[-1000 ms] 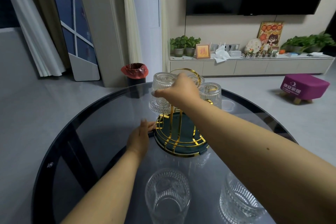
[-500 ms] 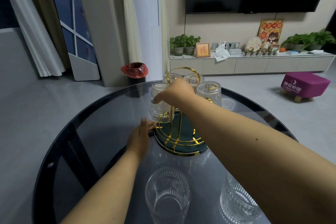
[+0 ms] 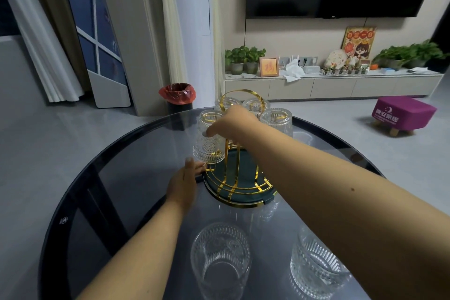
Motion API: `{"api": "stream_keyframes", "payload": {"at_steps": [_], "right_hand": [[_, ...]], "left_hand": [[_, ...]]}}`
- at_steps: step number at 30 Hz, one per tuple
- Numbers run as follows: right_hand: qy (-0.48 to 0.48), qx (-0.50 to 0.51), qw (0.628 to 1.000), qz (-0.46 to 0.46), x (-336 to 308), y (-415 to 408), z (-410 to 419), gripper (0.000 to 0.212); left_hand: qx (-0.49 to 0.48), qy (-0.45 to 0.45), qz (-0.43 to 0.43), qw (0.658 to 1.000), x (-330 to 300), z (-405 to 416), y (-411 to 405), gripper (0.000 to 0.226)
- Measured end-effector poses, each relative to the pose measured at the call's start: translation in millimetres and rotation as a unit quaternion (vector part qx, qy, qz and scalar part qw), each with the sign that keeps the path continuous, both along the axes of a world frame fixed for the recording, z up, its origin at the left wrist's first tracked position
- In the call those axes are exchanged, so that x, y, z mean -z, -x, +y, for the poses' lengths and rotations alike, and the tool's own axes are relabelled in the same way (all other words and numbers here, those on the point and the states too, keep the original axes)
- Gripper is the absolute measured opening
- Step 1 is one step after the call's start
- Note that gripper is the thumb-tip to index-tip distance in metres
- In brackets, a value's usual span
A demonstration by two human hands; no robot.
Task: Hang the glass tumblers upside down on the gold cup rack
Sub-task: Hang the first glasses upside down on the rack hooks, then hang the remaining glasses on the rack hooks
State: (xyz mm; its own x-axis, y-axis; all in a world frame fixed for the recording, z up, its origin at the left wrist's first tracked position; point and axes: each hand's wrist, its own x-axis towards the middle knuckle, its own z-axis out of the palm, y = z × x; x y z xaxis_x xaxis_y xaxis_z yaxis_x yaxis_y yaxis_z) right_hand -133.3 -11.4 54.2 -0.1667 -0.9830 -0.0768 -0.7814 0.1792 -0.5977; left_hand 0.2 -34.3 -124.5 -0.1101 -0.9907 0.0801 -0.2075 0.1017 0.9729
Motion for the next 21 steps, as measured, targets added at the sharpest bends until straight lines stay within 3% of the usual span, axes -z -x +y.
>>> {"api": "stream_keyframes", "payload": {"at_steps": [2, 5, 9, 12, 17, 21], "right_hand": [[0.022, 0.004, 1.0, 0.008, -5.1, 3.5, 7.0, 0.036], [0.086, 0.026, 0.996, -0.018, -10.2, 11.8, 18.9, 0.034], [0.186, 0.008, 0.982, -0.035, -18.4, 19.6, 42.2, 0.056], [0.23, -0.027, 0.971, -0.054, -25.2, 23.0, 65.2, 0.053], [0.176, -0.135, 0.969, -0.109, -20.9, 24.2, 101.7, 0.037], [0.089, -0.272, 0.953, -0.102, -6.0, 27.5, 119.2, 0.038]], "left_hand": [[0.002, 0.006, -0.009, 1.0, 1.1, -0.2, -0.4, 0.089], [0.006, 0.015, -0.012, 1.0, 1.2, -0.1, -0.8, 0.09], [-0.001, 0.024, -0.019, 1.0, 0.8, 2.5, 0.9, 0.074], [-0.008, 0.028, -0.004, 1.0, -0.6, 3.7, 2.7, 0.077], [-0.021, 0.0, 0.003, 1.0, -1.8, 2.4, 5.7, 0.082], [-0.066, -0.024, 0.021, 0.997, -7.9, 3.1, 11.4, 0.05]]}}
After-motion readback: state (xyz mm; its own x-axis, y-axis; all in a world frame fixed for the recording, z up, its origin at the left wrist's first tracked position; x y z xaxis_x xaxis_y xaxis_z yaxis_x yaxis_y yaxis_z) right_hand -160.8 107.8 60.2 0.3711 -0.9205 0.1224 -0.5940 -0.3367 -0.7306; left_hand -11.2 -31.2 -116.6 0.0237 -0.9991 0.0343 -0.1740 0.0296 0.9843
